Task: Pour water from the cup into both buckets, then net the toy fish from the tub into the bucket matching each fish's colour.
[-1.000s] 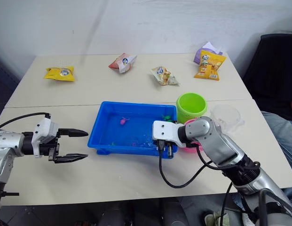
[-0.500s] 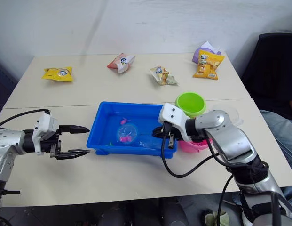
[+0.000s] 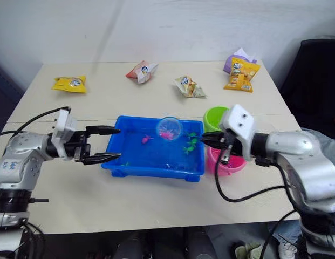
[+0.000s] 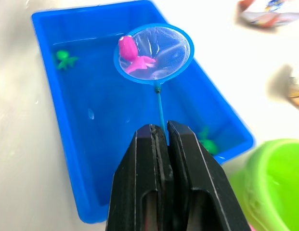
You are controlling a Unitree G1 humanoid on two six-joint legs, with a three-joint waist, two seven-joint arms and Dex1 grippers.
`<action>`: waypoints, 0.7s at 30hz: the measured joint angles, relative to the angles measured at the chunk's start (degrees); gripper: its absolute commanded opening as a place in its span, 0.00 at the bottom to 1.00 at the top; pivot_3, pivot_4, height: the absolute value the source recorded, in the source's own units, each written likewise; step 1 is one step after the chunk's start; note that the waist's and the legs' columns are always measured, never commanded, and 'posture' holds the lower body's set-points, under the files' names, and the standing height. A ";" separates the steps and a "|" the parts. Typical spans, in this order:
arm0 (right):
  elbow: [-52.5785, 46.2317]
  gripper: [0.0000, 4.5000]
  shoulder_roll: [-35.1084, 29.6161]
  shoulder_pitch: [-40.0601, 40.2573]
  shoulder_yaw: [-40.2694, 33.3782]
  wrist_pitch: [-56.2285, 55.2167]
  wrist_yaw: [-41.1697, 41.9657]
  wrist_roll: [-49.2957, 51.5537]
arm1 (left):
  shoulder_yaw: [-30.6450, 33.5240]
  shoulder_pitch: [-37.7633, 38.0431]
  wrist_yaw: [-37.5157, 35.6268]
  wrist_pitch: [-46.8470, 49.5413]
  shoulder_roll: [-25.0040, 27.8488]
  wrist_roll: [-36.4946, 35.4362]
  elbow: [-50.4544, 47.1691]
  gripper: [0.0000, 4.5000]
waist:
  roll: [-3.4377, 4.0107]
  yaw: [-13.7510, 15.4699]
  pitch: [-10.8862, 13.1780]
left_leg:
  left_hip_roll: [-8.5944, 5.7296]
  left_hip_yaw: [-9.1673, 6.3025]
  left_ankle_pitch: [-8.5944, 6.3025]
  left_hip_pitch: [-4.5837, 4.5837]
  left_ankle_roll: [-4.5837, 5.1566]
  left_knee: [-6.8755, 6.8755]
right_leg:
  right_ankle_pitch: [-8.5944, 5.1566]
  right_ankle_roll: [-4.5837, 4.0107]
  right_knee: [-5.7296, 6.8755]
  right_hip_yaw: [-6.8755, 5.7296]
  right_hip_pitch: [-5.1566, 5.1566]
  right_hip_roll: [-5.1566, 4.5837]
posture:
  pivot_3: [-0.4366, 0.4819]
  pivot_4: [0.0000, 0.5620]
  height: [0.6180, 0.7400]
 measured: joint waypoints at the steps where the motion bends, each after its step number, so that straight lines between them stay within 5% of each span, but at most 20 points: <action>1: -2.42 0.00 0.02 2.41 -3.63 0.88 -0.59 1.40 | -0.57 -1.64 -0.04 0.47 -1.12 -0.51 0.10 1.00 | 0.00 0.06 0.00 | -0.01 -0.02 0.01 0.02 -0.02 -0.03 | 0.00 0.00 0.00 0.02 0.00 0.02 | 0.48 0.27 0.99; 12: -14.46 0.00 4.51 28.77 -33.38 0.16 -3.64 3.67 | -7.13 -11.79 -1.76 -0.40 -9.53 0.89 8.03 1.00 | -0.04 0.51 -0.03 | -0.08 0.00 0.02 0.05 -0.02 0.05 | 0.06 0.10 -0.03 0.11 0.10 0.19 | 0.48 0.27 0.99; 21: -13.81 0.00 6.37 40.74 -40.37 -12.01 -1.34 0.00 | -9.29 -14.46 -3.89 -3.73 -11.76 3.28 13.87 1.00 | -0.04 0.39 -0.03 | -0.12 -0.03 0.05 0.21 -0.08 0.02 | 0.06 0.10 -0.03 0.21 0.17 0.36 | 0.48 0.27 0.99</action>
